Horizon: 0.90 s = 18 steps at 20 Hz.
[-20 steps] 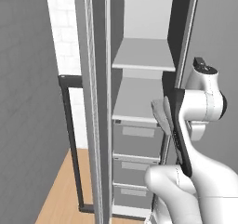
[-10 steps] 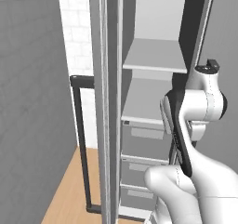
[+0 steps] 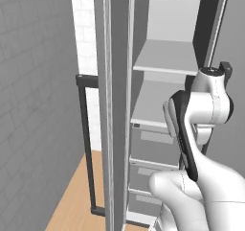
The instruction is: Take the meat container that has the steak and place it on the second highest rack of the freezer. Then take the vegetable container that has the tomato and carrot and place it on the highest rack of the freezer.
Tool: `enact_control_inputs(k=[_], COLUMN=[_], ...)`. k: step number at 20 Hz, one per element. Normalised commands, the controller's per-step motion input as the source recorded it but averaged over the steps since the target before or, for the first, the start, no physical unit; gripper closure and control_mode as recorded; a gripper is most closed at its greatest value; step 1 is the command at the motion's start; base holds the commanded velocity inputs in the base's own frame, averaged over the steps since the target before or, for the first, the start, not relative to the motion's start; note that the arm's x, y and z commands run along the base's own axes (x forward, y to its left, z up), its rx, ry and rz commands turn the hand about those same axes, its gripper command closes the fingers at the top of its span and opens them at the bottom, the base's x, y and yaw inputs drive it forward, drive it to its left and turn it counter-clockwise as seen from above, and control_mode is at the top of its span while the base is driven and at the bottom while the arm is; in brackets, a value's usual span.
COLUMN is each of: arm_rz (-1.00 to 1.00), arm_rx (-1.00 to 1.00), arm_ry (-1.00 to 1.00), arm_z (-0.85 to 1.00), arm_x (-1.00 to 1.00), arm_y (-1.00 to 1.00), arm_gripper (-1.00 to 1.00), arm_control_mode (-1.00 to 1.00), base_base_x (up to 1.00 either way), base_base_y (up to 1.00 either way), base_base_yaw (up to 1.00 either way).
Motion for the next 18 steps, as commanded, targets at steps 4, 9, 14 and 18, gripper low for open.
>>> enact_control_inputs(k=[4, 9, 14, 18], arm_rz=[0.0, 0.0, 0.0, -0.03], arm_rx=[0.0, 0.0, 0.0, 0.0], arm_ry=[0.0, 0.0, 0.0, 0.0], arm_z=[0.0, 0.0, 0.0, -0.03], arm_x=[0.0, 0.0, 0.0, 0.5], arm_y=[0.0, 0.0, 0.0, 0.03], arm_gripper=[1.0, 1.0, 1.0, 1.0], arm_control_mode=[1.0, 1.0, 1.0, -1.0], base_base_x=[0.53, 0.7, 0.67, 0.12], base_base_y=[0.0, 0.01, 0.03, 0.01], base_base_yaw=[0.0, 0.0, 0.0, 0.0])
